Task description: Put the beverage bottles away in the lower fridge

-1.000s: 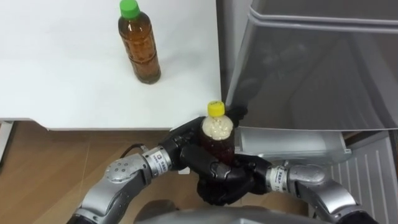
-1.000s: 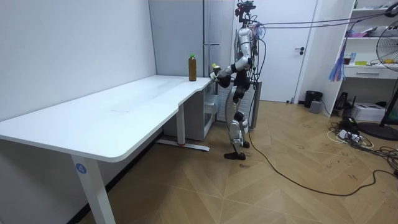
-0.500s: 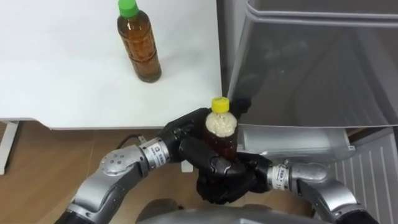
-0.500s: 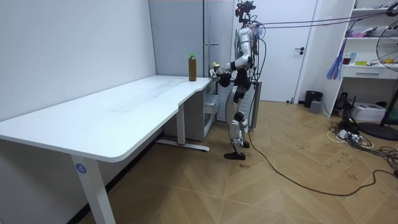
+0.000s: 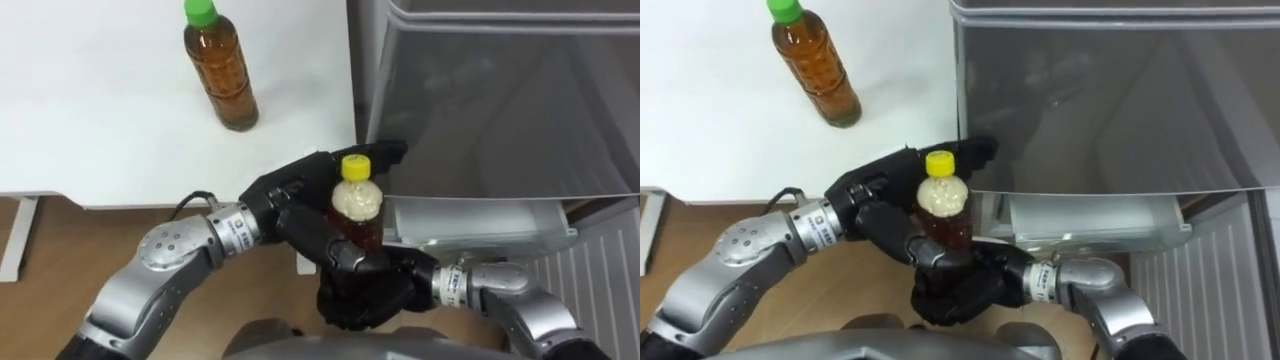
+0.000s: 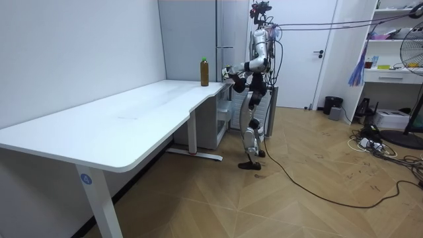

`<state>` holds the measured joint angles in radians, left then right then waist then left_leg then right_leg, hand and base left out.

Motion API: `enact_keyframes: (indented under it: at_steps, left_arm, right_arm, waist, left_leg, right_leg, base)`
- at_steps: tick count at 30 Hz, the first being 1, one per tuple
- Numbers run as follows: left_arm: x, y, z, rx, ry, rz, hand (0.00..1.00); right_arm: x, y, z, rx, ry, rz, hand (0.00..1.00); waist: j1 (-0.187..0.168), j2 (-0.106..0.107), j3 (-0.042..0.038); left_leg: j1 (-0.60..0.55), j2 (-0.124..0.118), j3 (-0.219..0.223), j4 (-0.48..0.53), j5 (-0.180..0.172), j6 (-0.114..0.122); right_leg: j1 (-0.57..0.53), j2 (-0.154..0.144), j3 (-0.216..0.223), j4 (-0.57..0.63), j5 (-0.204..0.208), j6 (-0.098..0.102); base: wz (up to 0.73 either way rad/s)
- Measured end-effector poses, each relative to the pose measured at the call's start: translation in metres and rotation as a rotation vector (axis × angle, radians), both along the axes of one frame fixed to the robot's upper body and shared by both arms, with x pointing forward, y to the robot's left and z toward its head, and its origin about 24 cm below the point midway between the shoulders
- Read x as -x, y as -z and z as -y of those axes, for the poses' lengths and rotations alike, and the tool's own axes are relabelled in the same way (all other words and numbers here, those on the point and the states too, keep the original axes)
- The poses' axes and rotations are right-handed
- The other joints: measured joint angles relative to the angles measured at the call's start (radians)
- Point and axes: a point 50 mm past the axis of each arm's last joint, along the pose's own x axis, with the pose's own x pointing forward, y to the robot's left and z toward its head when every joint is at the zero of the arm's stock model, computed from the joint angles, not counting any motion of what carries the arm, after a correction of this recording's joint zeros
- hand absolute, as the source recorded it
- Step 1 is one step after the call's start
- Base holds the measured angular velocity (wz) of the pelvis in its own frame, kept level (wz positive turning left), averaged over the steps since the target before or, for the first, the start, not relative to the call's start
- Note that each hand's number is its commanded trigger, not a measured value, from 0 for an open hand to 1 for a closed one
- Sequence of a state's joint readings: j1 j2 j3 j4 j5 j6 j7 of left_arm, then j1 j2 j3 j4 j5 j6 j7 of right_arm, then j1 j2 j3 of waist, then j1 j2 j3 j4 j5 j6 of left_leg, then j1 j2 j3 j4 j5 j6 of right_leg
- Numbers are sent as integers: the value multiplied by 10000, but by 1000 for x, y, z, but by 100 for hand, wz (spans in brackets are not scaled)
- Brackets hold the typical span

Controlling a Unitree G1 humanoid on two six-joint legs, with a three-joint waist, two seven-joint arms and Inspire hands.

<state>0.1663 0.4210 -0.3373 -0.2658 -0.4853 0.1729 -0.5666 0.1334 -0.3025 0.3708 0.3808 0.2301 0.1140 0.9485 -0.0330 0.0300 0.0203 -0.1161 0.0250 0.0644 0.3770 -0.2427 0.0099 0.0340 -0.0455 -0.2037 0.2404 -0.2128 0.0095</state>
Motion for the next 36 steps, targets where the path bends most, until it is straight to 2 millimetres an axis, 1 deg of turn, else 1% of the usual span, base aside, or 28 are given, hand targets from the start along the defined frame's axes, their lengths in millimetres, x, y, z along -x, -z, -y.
enact_keyframes:
  at_steps: [2, 5, 6, 7, 9, 10, 12, 13, 15, 18, 19, 20, 21, 23, 24, 25, 26, 28, 29, 31, 32, 33, 34, 36]
  left_arm:
    - [-2, -7, -3, 32, 33, 283, 0]
    - [-8, -27, -8, 104, 170, 1233, 0]
    - [-8, -40, -10, 214, 203, 1821, 0]
    - [-9, -47, -11, 269, 206, 2133, 0]
    - [-11, -73, -10, 518, 395, 3429, 0]
    - [-12, -80, -10, 612, 411, 3776, 0]
    - [-13, -103, -14, 1451, 277, 5006, 0]
    - [-13, -108, -15, 1679, 251, 5264, 0]
    - [-15, -122, -20, 2653, 74, 5816, 0]
    - [-14, -134, -31, 3761, -512, 6374, 0]
    - [-14, -136, -34, 3880, -649, 6488, 0]
    - [-12, -141, -39, 3958, -905, 6863, 0]
    - [-10, -147, -44, 3994, -1147, 7273, 0]
    - [-9, -155, -52, 4077, -1606, 7709, 0]
    - [-8, -160, -58, 4111, -2071, 8009, 0]
    - [-7, -162, -61, 4132, -2304, 8150, 0]
    - [-7, -164, -66, 4250, -2797, 8326, 0]
    - [-6, -167, -78, 4425, -3951, 8563, 0]
    - [-5, -168, -81, 4448, -4275, 8656, 0]
    - [-2, -170, -98, 4762, -5960, 8945, 0]
    - [-1, -170, -102, 4821, -6368, 8984, 0]
    - [1, -171, -111, 4899, -7280, 9095, 0]
    - [4, -171, -117, 4867, -7804, 9168, 0]
    - [10, -167, -137, 4071, -10069, 9389, 0]
  right_arm:
    - [1, 0, 1, 0, 20, -40, 100]
    - [8, 4, 8, 110, 427, -419, 100]
    - [13, 6, 11, 179, 623, -678, 100]
    - [14, 7, 12, 208, 657, -770, 100]
    - [19, 9, 17, 446, 712, -1057, 100]
    - [20, 10, 18, 536, 735, -1060, 100]
    - [20, 10, 23, 757, 821, -1023, 100]
    - [19, 9, 24, 792, 853, -993, 100]
    - [20, 9, 29, 984, 1047, -908, 100]
    - [26, 11, 33, 1053, 1264, -1046, 100]
    - [27, 11, 34, 1057, 1361, -1096, 100]
    - [29, 12, 37, 1135, 1461, -1113, 100]
    - [28, 12, 39, 1287, 1472, -1058, 100]
    - [29, 12, 41, 1458, 1569, -1045, 100]
    - [30, 13, 42, 1539, 1630, -1039, 100]
    - [30, 13, 42, 1533, 1680, -1043, 100]
    - [32, 13, 43, 1495, 1840, -1089, 100]
    - [38, 16, 41, 1473, 2111, -1217, 100]
    - [39, 16, 41, 1453, 2178, -1235, 100]
    - [43, 18, 41, 1399, 2477, -1271, 100]
    - [45, 20, 41, 1405, 2555, -1321, 100]
    - [47, 22, 41, 1481, 2728, -1408, 100]
    - [49, 23, 41, 1529, 2833, -1435, 100]
    - [56, 27, 43, 1710, 3205, -1575, 100]
  waist:
    - [36, 4, 0]
    - [178, 15, 0]
    - [229, 15, 1]
    - [288, 15, 1]
    - [520, 33, -9]
    - [596, 35, -11]
    - [712, 62, -32]
    - [714, 72, -39]
    - [964, 143, -120]
    - [1142, 144, -132]
    - [1181, 108, -154]
    - [1260, 106, -166]
    - [1296, 57, -134]
    - [1507, 8, -106]
    - [1557, -73, -109]
    - [1624, -96, -104]
    - [1768, -158, -95]
    - [2039, -227, -125]
    - [2085, -245, -130]
    - [2265, -271, -127]
    - [2299, -279, -138]
    - [2340, -285, -138]
    - [2354, -288, -139]
    - [2559, -255, -139]
  left_leg:
    - [48, 8, -3, -9, 0, 0]
    - [46, 12, 3, -15, 1, 0]
    - [49, 6, 12, -33, 2, 3]
    - [55, 5, 32, -45, 4, 6]
    - [108, -4, 152, -126, 20, 29]
    - [142, -9, 139, -165, 25, 33]
    - [260, -23, 141, -236, 26, 34]
    - [301, -23, 139, -252, 26, 34]
    - [496, -33, 189, -417, 27, 32]
    - [775, -69, 208, -635, 47, 23]
    - [788, -75, 205, -654, 48, 23]
    - [834, -151, 191, -648, 51, 19]
    - [863, -168, 172, -676, 56, 21]
    - [928, -179, 155, -703, 55, 21]
    - [938, -181, 143, -720, 55, 22]
    - [947, -182, 131, -728, 55, 22]
    - [998, -186, 148, -783, 55, 21]
    - [1144, -196, 146, -871, 55, 21]
    - [1197, -201, 140, -904, 55, 21]
    - [1462, -220, 131, -1047, 55, 21]
    - [1487, -224, 131, -1048, 55, 21]
    - [1548, -226, 102, -1063, 54, 21]
    - [1579, -234, 88, -1079, 55, 21]
    - [1643, -249, 70, -1125, 53, 19]
  right_leg:
    - [40, 9, 17, 8, 0, 0]
    - [37, 16, 45, 11, 0, -1]
    - [28, 13, 64, 9, 0, 0]
    - [23, 10, 81, 7, 0, 0]
    - [21, -13, 75, -12, 4, 7]
    - [24, -23, 83, -19, 6, 11]
    - [111, -44, 86, -33, -8, 35]
    - [155, -45, 80, -55, -10, 38]
    - [230, -65, 122, -50, -23, 56]
    - [400, -120, 119, -42, -107, 101]
    - [402, -133, 117, -40, -130, 102]
    - [420, -139, 125, -39, -143, 109]
    - [455, -151, 117, -41, -161, 116]
    - [515, -159, 94, -55, -173, 124]
    - [523, -162, 76, -64, -175, 126]
    - [530, -162, 68, -63, -175, 126]
    - [538, -165, 86, -65, -175, 126]
    - [649, -167, 75, -74, -174, 126]
    - [693, -167, 67, -93, -174, 127]
    - [960, -182, -20, -238, -170, 132]
    - [984, -183, -58, -239, -170, 132]
    - [1069, -182, -163, -251, -170, 133]
    - [1107, -188, -209, -276, -170, 133]
    - [1138, -174, -207, -391, -169, 134]
  base:
    - [0]
    - [0]
    - [0]
    - [-7]
    - [-8]
    - [-6]
    - [-2]
    - [0]
    - [-8]
    - [-2]
    - [0]
    - [3]
    - [3]
    - [0]
    - [0]
    - [0]
    - [0]
    - [-2]
    - [0]
    - [0]
    - [4]
    - [6]
    - [7]
    - [0]
